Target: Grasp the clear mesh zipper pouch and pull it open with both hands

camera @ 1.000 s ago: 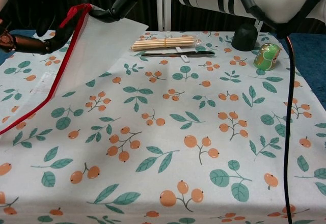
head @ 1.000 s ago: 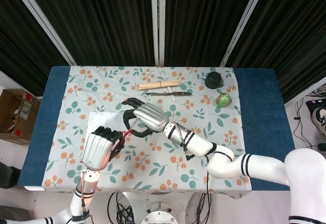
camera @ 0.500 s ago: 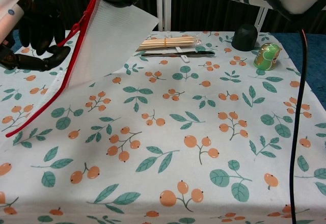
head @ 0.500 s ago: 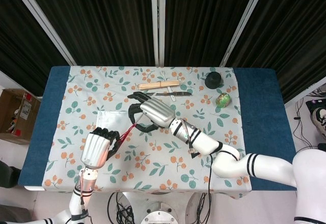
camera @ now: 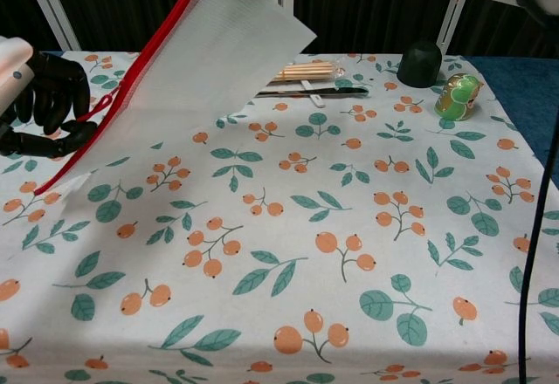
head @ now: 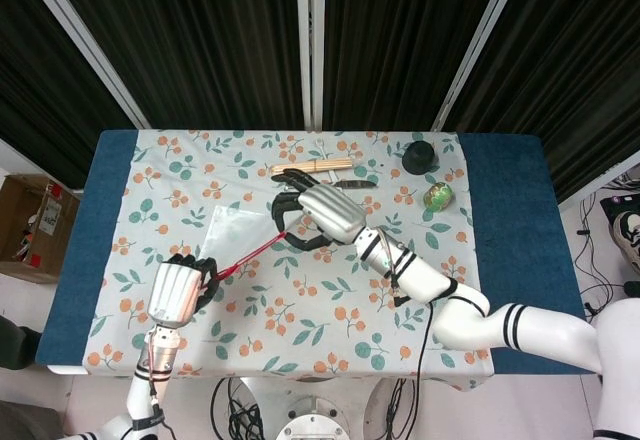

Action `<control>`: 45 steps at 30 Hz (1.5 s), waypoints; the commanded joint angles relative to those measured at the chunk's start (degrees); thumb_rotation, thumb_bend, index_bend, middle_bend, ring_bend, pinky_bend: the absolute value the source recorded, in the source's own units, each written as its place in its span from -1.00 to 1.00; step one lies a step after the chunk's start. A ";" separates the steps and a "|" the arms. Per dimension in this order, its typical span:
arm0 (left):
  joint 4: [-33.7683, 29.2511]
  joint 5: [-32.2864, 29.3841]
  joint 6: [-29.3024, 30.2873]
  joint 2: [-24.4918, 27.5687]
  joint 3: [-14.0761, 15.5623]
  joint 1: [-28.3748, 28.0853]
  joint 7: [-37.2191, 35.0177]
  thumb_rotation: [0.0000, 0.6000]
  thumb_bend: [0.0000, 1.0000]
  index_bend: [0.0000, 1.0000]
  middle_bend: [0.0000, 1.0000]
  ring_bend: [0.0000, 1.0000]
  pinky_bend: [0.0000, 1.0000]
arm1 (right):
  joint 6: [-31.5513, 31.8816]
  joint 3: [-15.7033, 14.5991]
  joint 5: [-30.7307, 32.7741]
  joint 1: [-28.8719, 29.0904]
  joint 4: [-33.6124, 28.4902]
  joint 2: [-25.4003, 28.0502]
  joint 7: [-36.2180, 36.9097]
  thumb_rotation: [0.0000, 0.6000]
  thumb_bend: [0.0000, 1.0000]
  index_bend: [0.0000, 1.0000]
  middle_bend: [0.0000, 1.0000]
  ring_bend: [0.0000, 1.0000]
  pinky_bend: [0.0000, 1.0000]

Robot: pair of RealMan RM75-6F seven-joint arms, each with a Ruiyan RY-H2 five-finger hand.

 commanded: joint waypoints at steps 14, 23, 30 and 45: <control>10.68 -9.88 -6.37 -1.09 -1.88 1.19 -3.14 1.00 -0.19 0.51 0.48 0.32 0.31 | 5.41 -2.73 -3.76 -5.56 -3.10 5.73 5.15 1.00 -0.05 0.74 -0.21 -0.82 -0.95; 10.33 -12.32 -7.64 -0.36 -2.22 1.45 -1.71 1.00 -0.19 0.51 0.46 0.29 0.30 | 5.74 -2.84 -3.85 -5.99 -3.02 5.85 5.45 1.00 -0.05 0.74 -0.21 -0.83 -0.95; 6.30 -15.54 -9.94 2.14 -2.56 1.40 3.71 1.00 -0.19 0.38 0.38 0.22 0.28 | 5.95 -3.77 -4.46 -6.58 -3.21 5.81 4.74 1.00 -0.05 0.74 -0.21 -0.83 -0.95; -14.31 -20.64 -11.87 16.40 -3.09 2.14 9.27 1.00 -0.98 -0.73 -0.64 -0.76 -0.53 | -2.59 -16.65 -8.76 -9.09 -6.09 8.22 -7.02 1.00 -0.23 -0.17 -0.65 -1.00 -1.00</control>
